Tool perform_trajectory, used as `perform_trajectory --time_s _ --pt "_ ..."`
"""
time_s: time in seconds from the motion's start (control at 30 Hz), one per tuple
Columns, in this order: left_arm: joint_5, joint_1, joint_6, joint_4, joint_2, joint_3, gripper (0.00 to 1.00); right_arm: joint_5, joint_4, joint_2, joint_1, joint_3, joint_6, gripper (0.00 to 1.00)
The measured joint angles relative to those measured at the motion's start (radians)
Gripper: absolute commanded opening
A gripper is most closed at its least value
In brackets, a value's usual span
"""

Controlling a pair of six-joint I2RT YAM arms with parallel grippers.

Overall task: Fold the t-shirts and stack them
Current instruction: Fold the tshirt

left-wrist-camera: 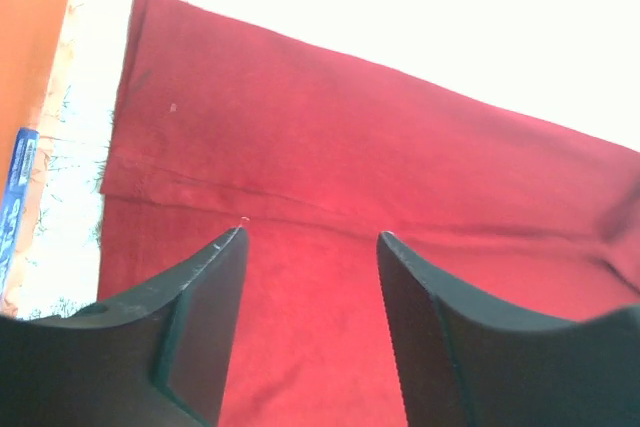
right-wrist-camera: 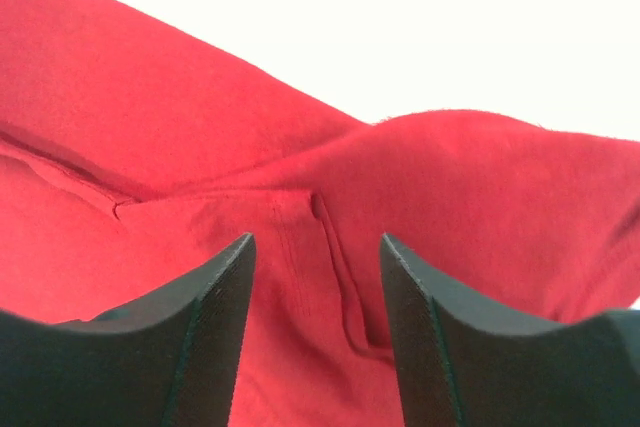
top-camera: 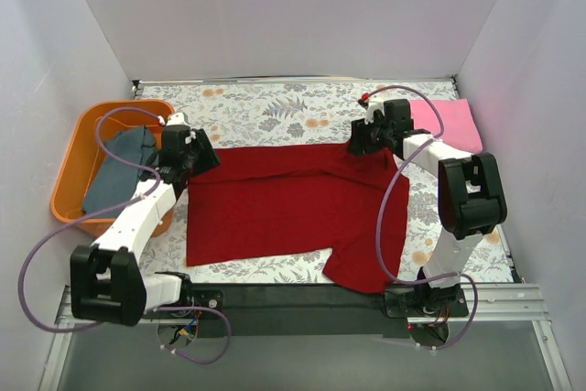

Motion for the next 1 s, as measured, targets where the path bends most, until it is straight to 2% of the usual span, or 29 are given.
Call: perform_trajectory --time_s 0.2,0.33,0.4,0.5,0.53,0.57,0.6,0.83,0.9,1.0 --pt "0.040 -0.001 0.023 0.006 -0.226 -0.119 0.62 -0.079 0.002 0.100 0.000 0.063 -0.056 0.45" --pt "0.040 -0.001 0.027 0.002 -0.316 -0.194 0.63 -0.117 0.000 0.157 0.000 0.094 -0.073 0.42" --pt "0.039 -0.001 0.030 0.003 -0.328 -0.218 0.62 -0.129 -0.011 0.172 0.000 0.101 -0.079 0.37" --pt "0.039 -0.001 0.036 -0.001 -0.328 -0.240 0.61 -0.148 -0.022 0.187 0.000 0.109 -0.089 0.16" --pt "0.039 -0.001 0.040 -0.001 -0.327 -0.241 0.61 -0.153 -0.025 0.189 0.000 0.110 -0.093 0.12" --pt "0.038 -0.001 0.042 -0.001 -0.327 -0.242 0.61 -0.158 -0.028 0.189 0.000 0.110 -0.097 0.04" --pt "0.036 -0.001 0.045 0.001 -0.327 -0.242 0.60 -0.167 -0.035 0.189 0.000 0.110 -0.097 0.01" --pt "0.035 -0.004 0.057 0.007 -0.327 -0.242 0.61 -0.151 -0.087 0.143 0.021 0.085 -0.093 0.01" --pt "0.036 -0.005 0.060 0.011 -0.327 -0.242 0.60 -0.107 -0.093 0.037 0.074 0.049 -0.063 0.01" --pt "0.037 -0.005 0.063 0.014 -0.324 -0.242 0.60 0.045 -0.127 -0.134 0.162 -0.082 0.096 0.02"
